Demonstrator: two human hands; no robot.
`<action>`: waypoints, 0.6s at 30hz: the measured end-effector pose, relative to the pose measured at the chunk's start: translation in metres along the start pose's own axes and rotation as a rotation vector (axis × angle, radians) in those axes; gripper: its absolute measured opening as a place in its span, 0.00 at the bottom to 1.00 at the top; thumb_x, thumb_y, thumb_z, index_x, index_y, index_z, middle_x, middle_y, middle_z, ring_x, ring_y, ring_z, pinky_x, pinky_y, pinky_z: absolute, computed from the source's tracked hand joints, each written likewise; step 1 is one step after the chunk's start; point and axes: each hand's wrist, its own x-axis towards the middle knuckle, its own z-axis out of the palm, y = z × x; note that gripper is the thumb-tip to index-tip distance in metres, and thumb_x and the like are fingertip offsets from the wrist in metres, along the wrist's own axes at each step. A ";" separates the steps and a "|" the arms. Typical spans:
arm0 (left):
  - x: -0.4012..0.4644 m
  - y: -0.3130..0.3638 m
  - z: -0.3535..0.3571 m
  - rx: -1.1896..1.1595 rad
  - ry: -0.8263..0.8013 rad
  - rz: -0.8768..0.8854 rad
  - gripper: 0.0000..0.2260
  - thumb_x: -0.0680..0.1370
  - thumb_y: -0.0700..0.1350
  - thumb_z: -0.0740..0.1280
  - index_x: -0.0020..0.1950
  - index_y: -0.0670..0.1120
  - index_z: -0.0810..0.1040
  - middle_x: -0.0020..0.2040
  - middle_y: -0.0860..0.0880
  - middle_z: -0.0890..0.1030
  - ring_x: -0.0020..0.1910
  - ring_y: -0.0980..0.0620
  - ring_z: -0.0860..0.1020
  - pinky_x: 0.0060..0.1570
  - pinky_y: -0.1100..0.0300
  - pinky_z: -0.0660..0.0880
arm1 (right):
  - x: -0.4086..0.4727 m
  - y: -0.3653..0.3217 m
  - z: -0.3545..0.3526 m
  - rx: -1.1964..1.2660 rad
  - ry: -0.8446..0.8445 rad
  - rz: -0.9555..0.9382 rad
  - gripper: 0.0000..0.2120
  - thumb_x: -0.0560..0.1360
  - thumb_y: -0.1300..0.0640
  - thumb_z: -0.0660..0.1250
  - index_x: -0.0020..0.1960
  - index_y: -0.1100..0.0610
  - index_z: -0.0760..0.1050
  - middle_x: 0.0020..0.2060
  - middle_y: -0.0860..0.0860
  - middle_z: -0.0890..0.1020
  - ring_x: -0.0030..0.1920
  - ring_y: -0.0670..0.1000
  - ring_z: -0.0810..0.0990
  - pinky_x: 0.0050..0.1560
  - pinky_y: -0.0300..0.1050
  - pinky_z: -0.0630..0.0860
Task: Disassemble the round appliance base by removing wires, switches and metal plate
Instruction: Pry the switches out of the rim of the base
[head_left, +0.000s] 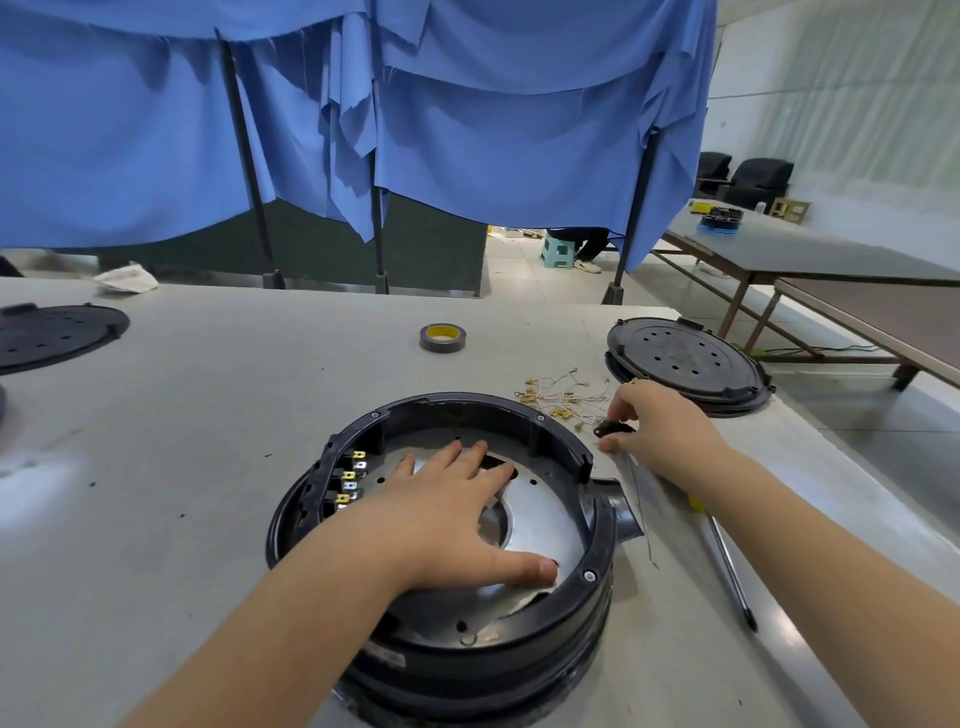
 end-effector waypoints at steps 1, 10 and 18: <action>0.000 0.000 0.000 -0.003 0.005 -0.001 0.46 0.66 0.78 0.57 0.78 0.62 0.44 0.80 0.55 0.40 0.78 0.54 0.39 0.75 0.44 0.39 | -0.003 0.000 0.000 0.008 0.012 -0.006 0.12 0.69 0.51 0.75 0.48 0.52 0.76 0.49 0.48 0.77 0.52 0.51 0.75 0.51 0.48 0.73; -0.006 0.006 -0.013 -0.092 0.204 0.013 0.35 0.72 0.70 0.63 0.76 0.58 0.61 0.76 0.55 0.63 0.75 0.53 0.61 0.73 0.50 0.58 | -0.057 -0.039 -0.017 0.470 0.204 -0.028 0.03 0.75 0.53 0.68 0.48 0.50 0.77 0.47 0.45 0.79 0.47 0.41 0.78 0.47 0.34 0.73; -0.026 -0.011 -0.040 -0.511 0.581 0.013 0.08 0.75 0.54 0.69 0.53 0.57 0.82 0.48 0.63 0.82 0.50 0.64 0.79 0.53 0.68 0.73 | -0.073 -0.058 -0.023 0.490 -0.166 0.140 0.13 0.67 0.42 0.72 0.49 0.44 0.75 0.41 0.43 0.80 0.36 0.42 0.81 0.31 0.36 0.76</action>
